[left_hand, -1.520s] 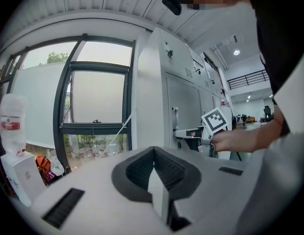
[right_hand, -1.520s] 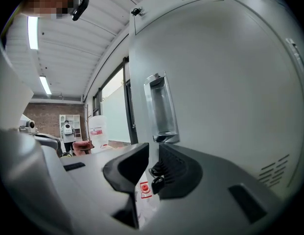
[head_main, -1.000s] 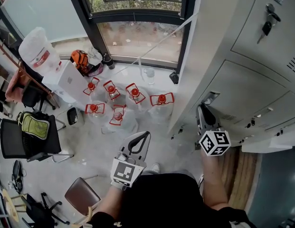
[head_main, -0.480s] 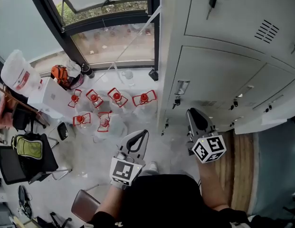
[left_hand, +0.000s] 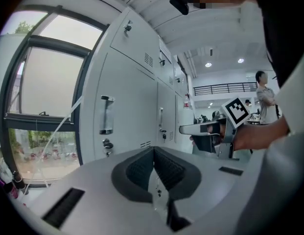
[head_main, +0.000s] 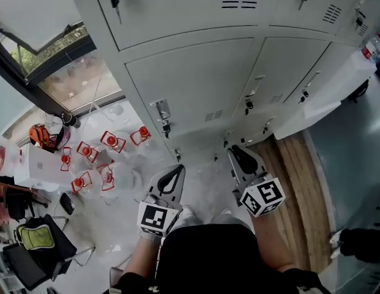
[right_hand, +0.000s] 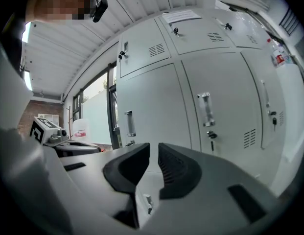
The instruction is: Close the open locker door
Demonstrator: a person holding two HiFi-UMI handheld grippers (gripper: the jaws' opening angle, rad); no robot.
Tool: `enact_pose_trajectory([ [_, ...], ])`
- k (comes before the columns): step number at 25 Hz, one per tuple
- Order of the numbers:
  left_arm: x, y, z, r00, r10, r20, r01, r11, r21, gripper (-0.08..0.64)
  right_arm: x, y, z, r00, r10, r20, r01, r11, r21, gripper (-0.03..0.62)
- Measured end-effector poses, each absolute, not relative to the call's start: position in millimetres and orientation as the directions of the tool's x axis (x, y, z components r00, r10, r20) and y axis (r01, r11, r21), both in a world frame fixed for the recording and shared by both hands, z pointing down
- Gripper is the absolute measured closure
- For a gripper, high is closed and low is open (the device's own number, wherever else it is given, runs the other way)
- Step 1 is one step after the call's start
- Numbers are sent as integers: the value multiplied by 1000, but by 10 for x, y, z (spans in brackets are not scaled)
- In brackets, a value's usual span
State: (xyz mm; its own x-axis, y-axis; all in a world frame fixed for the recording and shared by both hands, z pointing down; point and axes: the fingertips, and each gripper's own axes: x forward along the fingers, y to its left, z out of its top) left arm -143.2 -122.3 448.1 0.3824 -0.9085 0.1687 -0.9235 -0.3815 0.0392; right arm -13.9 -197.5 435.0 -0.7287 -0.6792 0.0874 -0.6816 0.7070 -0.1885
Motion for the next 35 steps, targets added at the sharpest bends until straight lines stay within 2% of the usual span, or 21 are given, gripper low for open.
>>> enact_pose_trajectory([
  [8,-677,-1477,4525,517,-839,170,-854,-520,29,538,708,-1856,4370,-643,-759,105,-764,625,-161,522],
  [16,-171,-1631,4544,586,-790,182,-805,-593,21,538,1277,-1837,4351,-587,-804,98,-808,573,-141,522],
  [26,104,-1751,4409,618,-766,178,-777,-629,-8,538,1551,-1862,4278,-575,-814,77,-816,565,-120,522],
  [35,188,-1688,4347,631,-756,174,-765,-643,-21,538,1515,-1816,4218,-590,-804,76,-807,585,-80,522],
])
